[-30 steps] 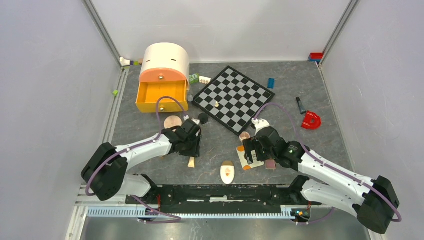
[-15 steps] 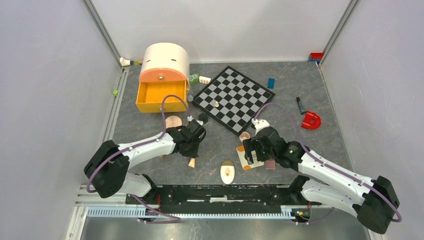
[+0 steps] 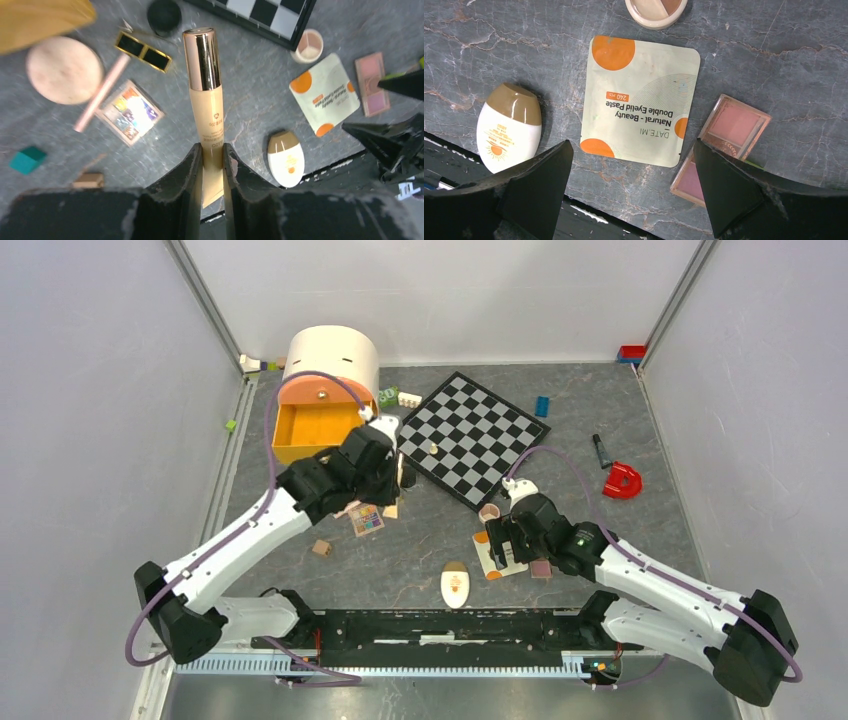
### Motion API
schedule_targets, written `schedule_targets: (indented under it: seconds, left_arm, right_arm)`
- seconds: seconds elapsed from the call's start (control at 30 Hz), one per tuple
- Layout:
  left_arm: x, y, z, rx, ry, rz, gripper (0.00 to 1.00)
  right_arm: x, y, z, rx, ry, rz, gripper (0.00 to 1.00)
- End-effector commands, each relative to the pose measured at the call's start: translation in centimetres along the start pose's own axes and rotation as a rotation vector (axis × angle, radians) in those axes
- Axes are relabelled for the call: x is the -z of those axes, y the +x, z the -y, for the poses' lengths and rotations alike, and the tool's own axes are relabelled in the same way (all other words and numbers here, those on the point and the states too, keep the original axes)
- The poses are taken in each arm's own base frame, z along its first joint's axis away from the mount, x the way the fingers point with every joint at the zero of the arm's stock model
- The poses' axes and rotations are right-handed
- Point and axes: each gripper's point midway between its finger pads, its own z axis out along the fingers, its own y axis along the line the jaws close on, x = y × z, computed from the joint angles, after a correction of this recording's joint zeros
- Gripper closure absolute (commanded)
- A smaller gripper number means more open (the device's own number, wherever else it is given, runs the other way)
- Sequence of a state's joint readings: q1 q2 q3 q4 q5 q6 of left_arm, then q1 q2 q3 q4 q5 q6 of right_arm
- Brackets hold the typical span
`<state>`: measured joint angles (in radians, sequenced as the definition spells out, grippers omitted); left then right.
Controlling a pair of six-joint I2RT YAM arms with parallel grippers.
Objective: Organize the makeup
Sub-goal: Pick up the makeup from the center of the board, then place the makeup in the drawer.
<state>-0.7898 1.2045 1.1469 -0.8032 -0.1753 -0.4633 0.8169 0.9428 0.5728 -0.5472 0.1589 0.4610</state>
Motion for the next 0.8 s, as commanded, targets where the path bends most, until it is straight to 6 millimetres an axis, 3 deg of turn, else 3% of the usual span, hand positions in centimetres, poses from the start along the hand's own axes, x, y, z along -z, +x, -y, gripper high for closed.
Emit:
schedule_targets:
  seconds: [0.0,0.23,0.47,0.77]
  left_arm:
    - [2.7,-3.5,-2.9,-0.077,-0.095,0.045,0.74]
    - [2.8,-8.1,-6.2,0.072,-0.027,0.068,0.74]
    - [2.0,-11.5,-8.6,0.262,0.035,0.111,0.76]
    - [0.9,-15.2,-11.2,0.662,0.060,0.222,0.80]
  right_arm:
    - [0.0,-0.6,0.0,0.011,-0.002,0.020,0.02]
    - [0.3,-0.7,-0.1,-0.002,-0.007,0.033,0.02]
    - [0.4,-0.7,-0.1,-0.020,-0.009,0.041,0.02]
    - [0.4,-0.7,-0.3,-0.040,-0.016,0.045,0.02]
